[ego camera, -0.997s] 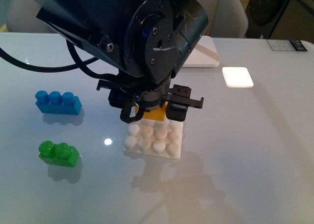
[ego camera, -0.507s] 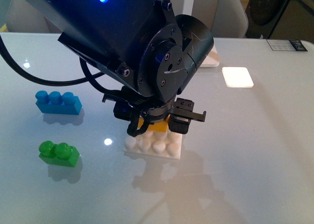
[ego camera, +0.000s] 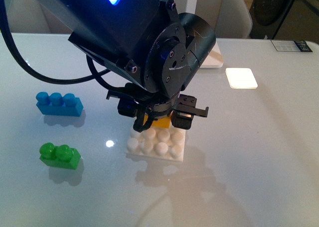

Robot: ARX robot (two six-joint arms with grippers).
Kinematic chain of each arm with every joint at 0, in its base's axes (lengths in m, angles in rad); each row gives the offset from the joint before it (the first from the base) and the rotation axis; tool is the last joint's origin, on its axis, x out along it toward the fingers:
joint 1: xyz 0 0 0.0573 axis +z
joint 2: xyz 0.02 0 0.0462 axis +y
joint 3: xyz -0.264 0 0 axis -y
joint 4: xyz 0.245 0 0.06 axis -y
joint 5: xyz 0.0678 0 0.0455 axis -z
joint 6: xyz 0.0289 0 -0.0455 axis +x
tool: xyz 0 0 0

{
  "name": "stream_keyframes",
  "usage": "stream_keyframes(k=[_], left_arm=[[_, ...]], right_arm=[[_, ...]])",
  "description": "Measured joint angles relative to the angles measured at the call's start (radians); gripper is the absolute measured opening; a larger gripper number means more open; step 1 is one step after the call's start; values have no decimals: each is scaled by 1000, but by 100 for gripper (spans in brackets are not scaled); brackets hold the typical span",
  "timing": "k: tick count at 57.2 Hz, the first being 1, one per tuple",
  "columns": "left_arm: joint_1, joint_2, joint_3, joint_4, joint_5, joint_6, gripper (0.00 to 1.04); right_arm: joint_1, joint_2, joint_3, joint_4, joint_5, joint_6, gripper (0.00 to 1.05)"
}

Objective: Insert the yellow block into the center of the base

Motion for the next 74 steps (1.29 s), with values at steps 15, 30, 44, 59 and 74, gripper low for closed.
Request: stream_keyframes(k=[15, 30, 44, 59, 74], left_arm=[[0, 2, 0, 18, 6, -14, 62], [5, 17, -14, 38, 6, -22, 62], [11, 17, -24, 56, 6, -24, 62], [11, 17, -35, 80, 8, -24, 62], [11, 19, -38, 93, 12, -24, 62]], right_arm=[[0, 0, 0, 0, 0, 0, 96], [0, 0, 0, 0, 0, 0, 96], [0, 0, 0, 0, 0, 0, 96], [0, 0, 0, 0, 0, 0, 96], [0, 0, 0, 0, 0, 0, 96]])
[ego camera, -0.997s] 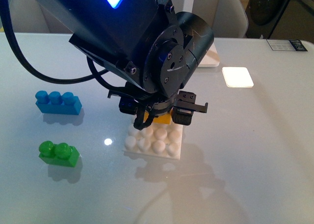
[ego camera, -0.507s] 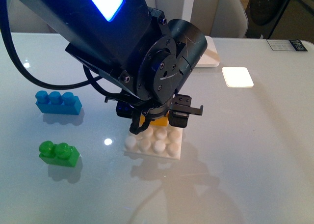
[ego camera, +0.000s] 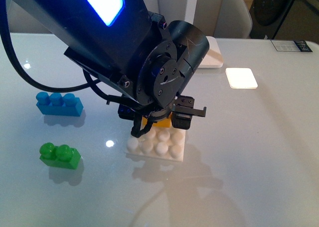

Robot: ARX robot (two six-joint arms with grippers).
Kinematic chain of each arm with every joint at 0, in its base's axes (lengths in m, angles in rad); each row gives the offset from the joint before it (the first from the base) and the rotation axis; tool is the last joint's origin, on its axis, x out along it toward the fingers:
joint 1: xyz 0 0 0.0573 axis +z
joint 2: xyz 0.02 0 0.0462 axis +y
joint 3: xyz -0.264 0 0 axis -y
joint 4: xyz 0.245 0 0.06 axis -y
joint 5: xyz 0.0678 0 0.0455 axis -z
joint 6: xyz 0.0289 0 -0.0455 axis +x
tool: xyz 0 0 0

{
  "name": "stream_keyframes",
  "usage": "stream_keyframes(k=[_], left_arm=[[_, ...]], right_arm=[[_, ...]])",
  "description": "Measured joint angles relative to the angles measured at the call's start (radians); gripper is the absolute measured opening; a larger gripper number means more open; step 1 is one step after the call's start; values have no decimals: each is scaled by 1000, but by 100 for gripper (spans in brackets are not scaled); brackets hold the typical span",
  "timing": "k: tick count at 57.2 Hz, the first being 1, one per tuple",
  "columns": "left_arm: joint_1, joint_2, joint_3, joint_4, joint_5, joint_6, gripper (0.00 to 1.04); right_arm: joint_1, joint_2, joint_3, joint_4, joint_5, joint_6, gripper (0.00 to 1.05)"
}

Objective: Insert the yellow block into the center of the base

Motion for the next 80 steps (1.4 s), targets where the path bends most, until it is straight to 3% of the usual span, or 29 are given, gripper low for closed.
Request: stream_keyframes(k=[39, 80], left_arm=[[5, 21, -27, 59, 22, 32, 62], [22, 42, -84, 235, 36, 25, 62]], right_arm=[[0, 0, 0, 0, 0, 0, 96], [0, 0, 0, 0, 0, 0, 96]])
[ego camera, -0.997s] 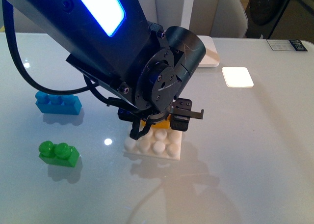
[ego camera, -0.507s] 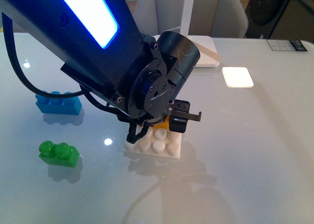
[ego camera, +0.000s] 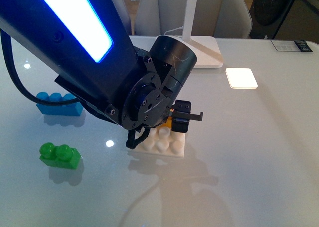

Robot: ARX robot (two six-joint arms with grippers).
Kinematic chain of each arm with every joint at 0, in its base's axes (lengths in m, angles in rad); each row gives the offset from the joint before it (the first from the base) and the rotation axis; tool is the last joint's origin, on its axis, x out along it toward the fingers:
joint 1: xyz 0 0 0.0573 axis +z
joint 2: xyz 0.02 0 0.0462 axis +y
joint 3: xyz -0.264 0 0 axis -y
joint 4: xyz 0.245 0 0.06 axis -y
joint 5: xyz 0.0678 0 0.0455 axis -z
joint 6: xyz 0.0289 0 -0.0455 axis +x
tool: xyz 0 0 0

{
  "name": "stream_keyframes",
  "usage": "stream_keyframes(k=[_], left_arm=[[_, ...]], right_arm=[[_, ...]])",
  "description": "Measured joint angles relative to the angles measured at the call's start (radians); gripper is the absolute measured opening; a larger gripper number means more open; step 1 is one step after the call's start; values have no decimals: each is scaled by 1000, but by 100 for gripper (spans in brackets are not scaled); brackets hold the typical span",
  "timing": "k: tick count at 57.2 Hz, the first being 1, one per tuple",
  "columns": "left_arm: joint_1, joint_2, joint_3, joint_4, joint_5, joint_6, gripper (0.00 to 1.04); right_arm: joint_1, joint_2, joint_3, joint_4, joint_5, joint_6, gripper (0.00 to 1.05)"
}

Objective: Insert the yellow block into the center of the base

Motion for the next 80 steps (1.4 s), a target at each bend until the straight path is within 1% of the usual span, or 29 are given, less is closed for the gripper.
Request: stream_keyframes(k=[34, 36, 39, 43, 48, 50, 54, 80], left_arm=[[-2, 4, -18, 34, -4, -3, 62], [-2, 4, -19, 35, -3, -5, 64], [-1, 5, -19, 37, -2, -10, 74], [0, 12, -23, 36, -3, -10, 82], [1, 20, -31, 35, -5, -6, 96], [2, 20, -31, 34, -5, -6, 99], [4, 20, -31, 34, -6, -7, 97], [21, -40, -37, 44, -12, -8, 97]], right_arm=[[0, 0, 0, 0, 0, 0, 96], [0, 0, 0, 0, 0, 0, 96], [0, 0, 0, 0, 0, 0, 96], [0, 0, 0, 0, 0, 0, 96], [0, 0, 0, 0, 0, 0, 96], [0, 0, 0, 0, 0, 0, 96], [0, 0, 0, 0, 0, 0, 96], [0, 0, 0, 0, 0, 0, 96]])
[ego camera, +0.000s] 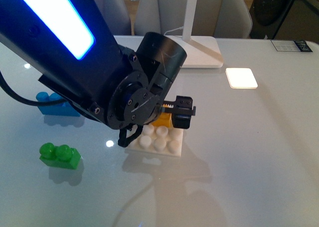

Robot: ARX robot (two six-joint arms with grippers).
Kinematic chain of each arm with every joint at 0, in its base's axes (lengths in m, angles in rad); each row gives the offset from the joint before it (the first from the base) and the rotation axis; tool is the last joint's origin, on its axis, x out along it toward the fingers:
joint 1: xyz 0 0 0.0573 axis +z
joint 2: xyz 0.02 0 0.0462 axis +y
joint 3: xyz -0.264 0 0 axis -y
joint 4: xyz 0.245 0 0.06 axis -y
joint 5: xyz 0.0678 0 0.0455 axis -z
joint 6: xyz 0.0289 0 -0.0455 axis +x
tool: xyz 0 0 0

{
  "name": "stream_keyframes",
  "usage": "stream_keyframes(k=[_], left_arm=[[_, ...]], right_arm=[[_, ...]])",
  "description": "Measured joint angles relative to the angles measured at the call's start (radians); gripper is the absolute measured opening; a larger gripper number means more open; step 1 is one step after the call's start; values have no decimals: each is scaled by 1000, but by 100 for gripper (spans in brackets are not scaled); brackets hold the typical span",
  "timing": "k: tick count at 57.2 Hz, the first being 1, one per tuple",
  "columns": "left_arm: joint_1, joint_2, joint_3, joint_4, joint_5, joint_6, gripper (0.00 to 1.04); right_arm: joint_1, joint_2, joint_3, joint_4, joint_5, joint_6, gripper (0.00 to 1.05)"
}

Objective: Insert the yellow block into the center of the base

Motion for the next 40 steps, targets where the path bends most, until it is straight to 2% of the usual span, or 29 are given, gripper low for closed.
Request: stream_keyframes(k=[15, 40], left_arm=[[28, -63, -8, 5, -6, 2, 97], [188, -230, -128, 80, -29, 3, 97]], right_arm=[[0, 0, 0, 0, 0, 0, 96], [0, 0, 0, 0, 0, 0, 96]])
